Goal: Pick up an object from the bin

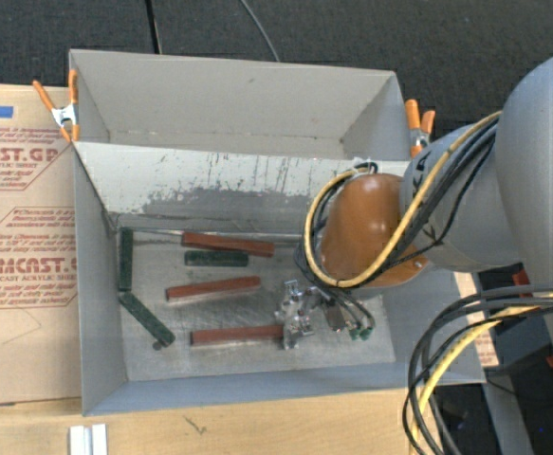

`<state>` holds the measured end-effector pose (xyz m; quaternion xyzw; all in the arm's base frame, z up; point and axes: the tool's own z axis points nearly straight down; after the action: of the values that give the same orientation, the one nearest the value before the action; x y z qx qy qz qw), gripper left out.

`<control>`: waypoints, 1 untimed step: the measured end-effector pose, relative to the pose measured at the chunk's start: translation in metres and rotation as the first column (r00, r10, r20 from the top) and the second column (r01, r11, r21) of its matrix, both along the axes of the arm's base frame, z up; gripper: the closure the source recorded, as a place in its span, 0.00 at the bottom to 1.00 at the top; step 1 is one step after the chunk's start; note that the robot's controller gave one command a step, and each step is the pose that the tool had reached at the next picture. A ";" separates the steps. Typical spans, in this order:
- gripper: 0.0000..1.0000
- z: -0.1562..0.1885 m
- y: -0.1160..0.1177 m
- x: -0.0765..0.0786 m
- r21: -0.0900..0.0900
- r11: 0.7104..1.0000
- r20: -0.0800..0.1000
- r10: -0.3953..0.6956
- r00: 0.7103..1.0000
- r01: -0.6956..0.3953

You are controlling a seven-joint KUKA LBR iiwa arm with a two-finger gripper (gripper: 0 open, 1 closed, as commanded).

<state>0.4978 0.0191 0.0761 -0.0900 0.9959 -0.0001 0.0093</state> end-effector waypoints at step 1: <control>1.00 0.000 0.000 0.000 0.000 1.000 0.000 0.000 1.000 0.000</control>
Offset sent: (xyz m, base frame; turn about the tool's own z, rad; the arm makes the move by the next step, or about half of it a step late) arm 0.0222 -0.0036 0.1597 -0.0506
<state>0.4978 0.0191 0.0761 -0.0901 0.9959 -0.0001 0.0094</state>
